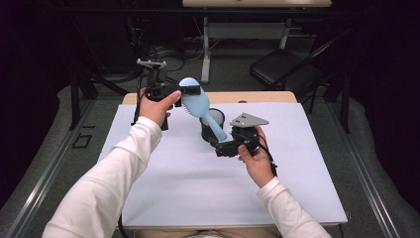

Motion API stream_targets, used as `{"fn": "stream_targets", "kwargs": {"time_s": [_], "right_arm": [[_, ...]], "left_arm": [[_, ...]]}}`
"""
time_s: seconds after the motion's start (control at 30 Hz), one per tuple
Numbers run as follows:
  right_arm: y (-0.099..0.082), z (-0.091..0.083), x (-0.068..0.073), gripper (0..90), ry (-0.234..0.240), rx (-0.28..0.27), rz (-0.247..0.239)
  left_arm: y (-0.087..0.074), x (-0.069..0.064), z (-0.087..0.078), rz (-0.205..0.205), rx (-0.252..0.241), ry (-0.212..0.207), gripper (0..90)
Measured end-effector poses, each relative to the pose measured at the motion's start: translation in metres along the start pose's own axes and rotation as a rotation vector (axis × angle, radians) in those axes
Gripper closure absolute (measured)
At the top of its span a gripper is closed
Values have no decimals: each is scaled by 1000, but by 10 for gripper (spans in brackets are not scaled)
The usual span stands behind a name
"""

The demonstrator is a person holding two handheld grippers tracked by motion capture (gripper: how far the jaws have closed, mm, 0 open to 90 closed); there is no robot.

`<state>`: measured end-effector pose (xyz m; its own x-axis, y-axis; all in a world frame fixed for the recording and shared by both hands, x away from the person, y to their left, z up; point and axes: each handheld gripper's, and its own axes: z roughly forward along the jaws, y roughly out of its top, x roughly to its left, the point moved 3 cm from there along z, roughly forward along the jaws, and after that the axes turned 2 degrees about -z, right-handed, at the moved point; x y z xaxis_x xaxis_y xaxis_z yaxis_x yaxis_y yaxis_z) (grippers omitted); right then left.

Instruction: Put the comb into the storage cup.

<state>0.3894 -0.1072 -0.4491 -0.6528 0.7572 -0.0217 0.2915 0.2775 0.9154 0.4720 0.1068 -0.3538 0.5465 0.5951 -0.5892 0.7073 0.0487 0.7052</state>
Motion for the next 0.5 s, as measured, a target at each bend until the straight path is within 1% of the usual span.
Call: {"fn": "stream_targets", "kwargs": {"time_s": [0.2,0.27,0.33,0.4,0.5], "right_arm": [[4,-2,-3,0,-20,-4,-3],[5,-3,-5,0,-38,-13,0],[6,-5,-7,0,-43,-20,10],[6,-6,-10,0,-58,-22,14],[6,-8,-14,0,-55,-26,23]], "left_arm": [[3,-2,0,29,-6,29,509],[4,-3,0,33,-9,32,509],[5,-3,0,33,-13,34,509],[6,-3,1,37,-17,38,509],[7,-2,1,41,-19,46,509]]}}
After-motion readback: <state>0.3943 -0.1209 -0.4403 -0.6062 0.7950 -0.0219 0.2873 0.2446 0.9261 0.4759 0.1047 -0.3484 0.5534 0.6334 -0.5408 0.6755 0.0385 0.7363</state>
